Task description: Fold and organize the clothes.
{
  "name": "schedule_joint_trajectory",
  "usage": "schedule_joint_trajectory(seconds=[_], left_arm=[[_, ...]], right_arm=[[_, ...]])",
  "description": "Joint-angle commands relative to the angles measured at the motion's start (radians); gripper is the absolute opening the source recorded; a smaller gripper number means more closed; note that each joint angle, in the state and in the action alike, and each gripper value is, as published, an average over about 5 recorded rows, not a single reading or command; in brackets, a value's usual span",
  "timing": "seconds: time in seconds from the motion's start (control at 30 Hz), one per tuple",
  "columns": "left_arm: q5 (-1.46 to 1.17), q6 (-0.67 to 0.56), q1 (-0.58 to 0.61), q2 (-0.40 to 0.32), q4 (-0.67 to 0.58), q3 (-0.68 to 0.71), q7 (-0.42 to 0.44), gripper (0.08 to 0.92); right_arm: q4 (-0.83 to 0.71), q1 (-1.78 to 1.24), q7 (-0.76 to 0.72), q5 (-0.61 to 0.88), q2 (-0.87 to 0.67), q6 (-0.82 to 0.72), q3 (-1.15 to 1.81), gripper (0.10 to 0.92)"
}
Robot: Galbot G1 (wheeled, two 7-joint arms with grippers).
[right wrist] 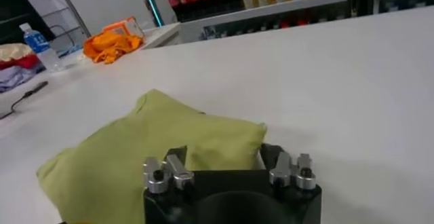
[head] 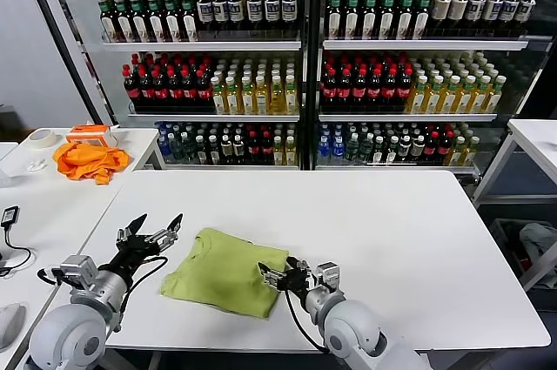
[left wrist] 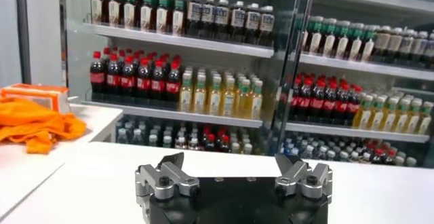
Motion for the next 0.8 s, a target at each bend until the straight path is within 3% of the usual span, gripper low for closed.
schedule_joint_trajectory(seconds=[0.03, 0.6, 0.8], left_arm=[[0.039, -0.004, 0.039, 0.003, -0.017, -0.027, 0.007, 0.823], [0.076, -0.004, 0.032, 0.024, -0.028, -0.011, 0.02, 0.823], [0.082, 0.001, 0.033, 0.022, -0.017, 0.002, 0.023, 0.823]], right_arm=[[-0.072, 0.036, 0.004, 0.067, 0.027, 0.026, -0.023, 0.646], [-0.139, 0.167, -0.01, -0.015, 0.036, -0.021, 0.051, 0.166], [-0.174, 0.187, -0.036, -0.063, -0.009, -0.044, 0.128, 0.138]])
